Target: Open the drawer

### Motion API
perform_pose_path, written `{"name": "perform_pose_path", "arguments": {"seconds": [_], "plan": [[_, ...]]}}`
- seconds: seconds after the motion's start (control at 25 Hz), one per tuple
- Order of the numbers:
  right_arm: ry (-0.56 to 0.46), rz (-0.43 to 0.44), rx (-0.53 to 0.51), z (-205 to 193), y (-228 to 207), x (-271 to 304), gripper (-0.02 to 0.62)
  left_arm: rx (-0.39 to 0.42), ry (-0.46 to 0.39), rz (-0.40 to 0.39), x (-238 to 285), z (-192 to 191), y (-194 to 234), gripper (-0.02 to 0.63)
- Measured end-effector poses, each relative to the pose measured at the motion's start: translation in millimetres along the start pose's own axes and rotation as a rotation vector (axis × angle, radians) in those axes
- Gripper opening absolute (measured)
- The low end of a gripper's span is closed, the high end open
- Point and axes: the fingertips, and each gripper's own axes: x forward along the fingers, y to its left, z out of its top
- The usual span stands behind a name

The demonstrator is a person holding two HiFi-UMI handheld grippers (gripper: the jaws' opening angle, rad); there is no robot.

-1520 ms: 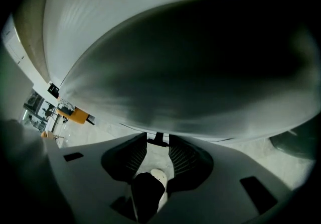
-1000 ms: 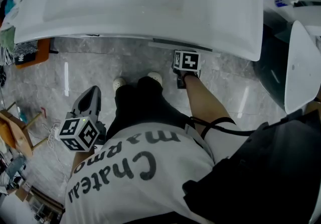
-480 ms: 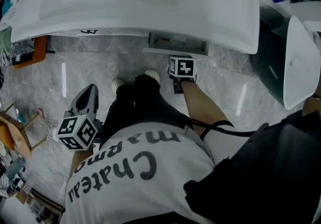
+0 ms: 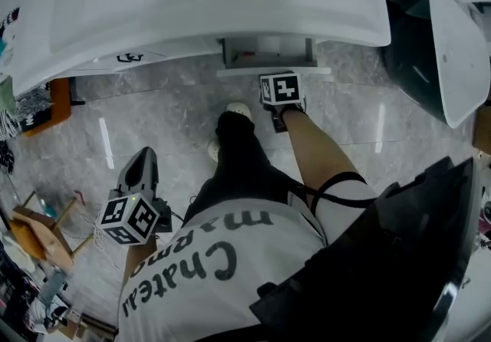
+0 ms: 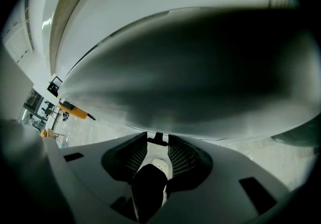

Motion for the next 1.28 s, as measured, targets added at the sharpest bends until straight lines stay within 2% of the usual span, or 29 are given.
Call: {"name": "perform_pose_path", "arguments": {"seconds": [0.24,0.4,0.92,1.28], "plan": [[-0.04,-0.016,0.033,-8,0,-3,0.137,-0.027,0.02,0.032,-11,-28,25,0.008],[-0.041,-0.017,0.038,-13,3,-5,0.137,-0.025,0.026,0.022,-16,-35,25,0.008],[-0.035,-0.031,0.062,-26,6,-11,0.138,-0.027,0.01,0.021,-28,-31,31,0.008],[0.022,-0.002,0.029,-27,4,-8,0.146,-0.008,-0.014,0.026,-35,-20,33,0.008]]}}
